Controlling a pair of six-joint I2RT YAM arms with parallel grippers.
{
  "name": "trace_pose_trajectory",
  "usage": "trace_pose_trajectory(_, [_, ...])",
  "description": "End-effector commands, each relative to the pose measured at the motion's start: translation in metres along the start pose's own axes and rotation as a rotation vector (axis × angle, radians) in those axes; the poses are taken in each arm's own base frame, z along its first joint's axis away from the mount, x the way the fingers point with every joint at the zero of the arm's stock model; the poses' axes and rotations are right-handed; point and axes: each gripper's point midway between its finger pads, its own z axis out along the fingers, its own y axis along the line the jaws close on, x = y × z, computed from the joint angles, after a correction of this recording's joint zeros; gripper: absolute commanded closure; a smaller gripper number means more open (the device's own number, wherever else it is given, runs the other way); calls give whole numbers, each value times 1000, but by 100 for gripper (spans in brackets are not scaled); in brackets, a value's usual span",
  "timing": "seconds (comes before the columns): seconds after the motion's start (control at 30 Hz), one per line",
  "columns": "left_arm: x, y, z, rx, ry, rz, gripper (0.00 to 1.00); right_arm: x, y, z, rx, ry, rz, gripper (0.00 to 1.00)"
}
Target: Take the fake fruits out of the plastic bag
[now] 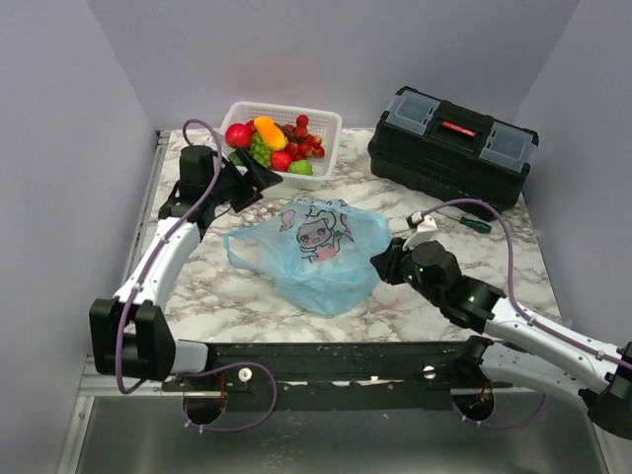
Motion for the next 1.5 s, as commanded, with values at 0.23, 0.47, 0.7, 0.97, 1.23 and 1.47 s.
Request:
trace_pose_trajectory(0.23, [-10, -101, -133, 231, -183, 412, 16, -94, -4, -50, 119, -197, -62, 11])
trace_pose_trajectory(0.47, [-56, -150, -218, 203, -552, 623, 15, -168, 2, -104, 150, -351, -82, 0])
trace_pose_trajectory(0.7, [-66, -173, -303, 218, -905, 744, 6, -235, -1, -159, 214, -515, -118, 0])
trace_pose_trajectory(0.97, [-69, -157, -371, 85, -1164, 780, 5, -279, -17, -214, 302, -685, -104, 0])
trace_pose_trajectory(1.23, [-67, -148, -370, 66, -1173, 766, 5, -286, -27, -229, 342, -735, -65, 0])
trace_pose_trajectory(1.47, [-69, -145, -356, 63, -1136, 754, 5, -275, -30, -223, 335, -707, -52, 0])
